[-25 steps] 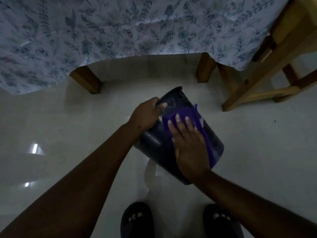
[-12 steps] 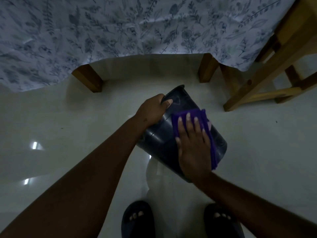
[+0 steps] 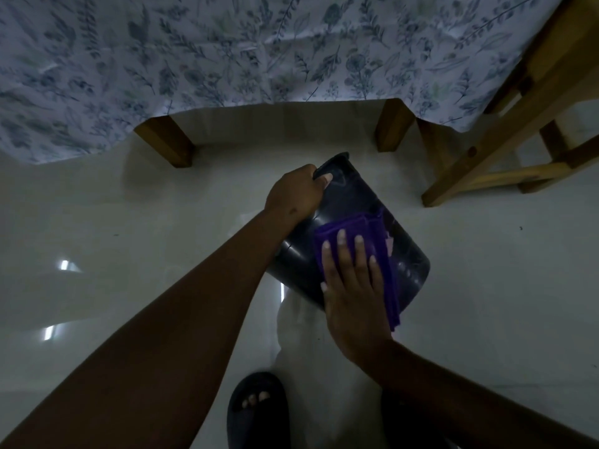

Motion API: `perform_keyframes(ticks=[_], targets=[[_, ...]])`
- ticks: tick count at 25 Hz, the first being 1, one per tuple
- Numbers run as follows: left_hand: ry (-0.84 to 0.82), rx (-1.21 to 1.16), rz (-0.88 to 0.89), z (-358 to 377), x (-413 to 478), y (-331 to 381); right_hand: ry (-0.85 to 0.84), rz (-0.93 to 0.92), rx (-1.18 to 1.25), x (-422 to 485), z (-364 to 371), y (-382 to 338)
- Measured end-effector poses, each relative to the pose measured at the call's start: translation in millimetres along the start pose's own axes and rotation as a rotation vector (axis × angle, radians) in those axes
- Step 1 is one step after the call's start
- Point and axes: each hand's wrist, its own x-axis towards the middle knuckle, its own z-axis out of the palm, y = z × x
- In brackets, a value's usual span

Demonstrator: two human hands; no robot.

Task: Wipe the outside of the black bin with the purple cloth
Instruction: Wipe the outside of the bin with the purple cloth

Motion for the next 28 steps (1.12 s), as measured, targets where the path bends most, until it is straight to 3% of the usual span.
perform_keyframes(ticks=[3, 6, 8, 13, 16, 18, 21, 23, 28], targets=[[-0.032, -0.067, 0.039, -4, -5, -3, 0.034, 0.025, 0.044, 51, -15, 17], [-0.039, -0.126, 0.055, -6, -19, -16, -0.061, 0.262, 0.411, 112, -28, 59], [0.003, -0.147, 0.043, -3, -29, -27, -0.136, 0.318, 0.543, 116, -33, 64], [0.039, -0.206, 0.005, -1, -36, -41, -0.041, 0.03, 0.067, 46, -21, 14], [0.069, -0.23, 0.028, -2, -37, -30, 0.008, -0.001, 0.088, 54, -26, 22], [0.087, -0.235, 0.058, -2, -40, -27, 0.019, 0.074, 0.186, 72, -26, 37], [0.121, -0.282, 0.06, -2, -55, -40, -0.195, 0.314, 0.494, 108, -24, 65], [0.147, -0.31, 0.036, -1, -69, -47, -0.284, 0.376, 0.586, 114, -27, 68], [0.178, -0.288, 0.061, -8, -83, -36, 0.099, 0.414, 0.606, 86, -40, 58]])
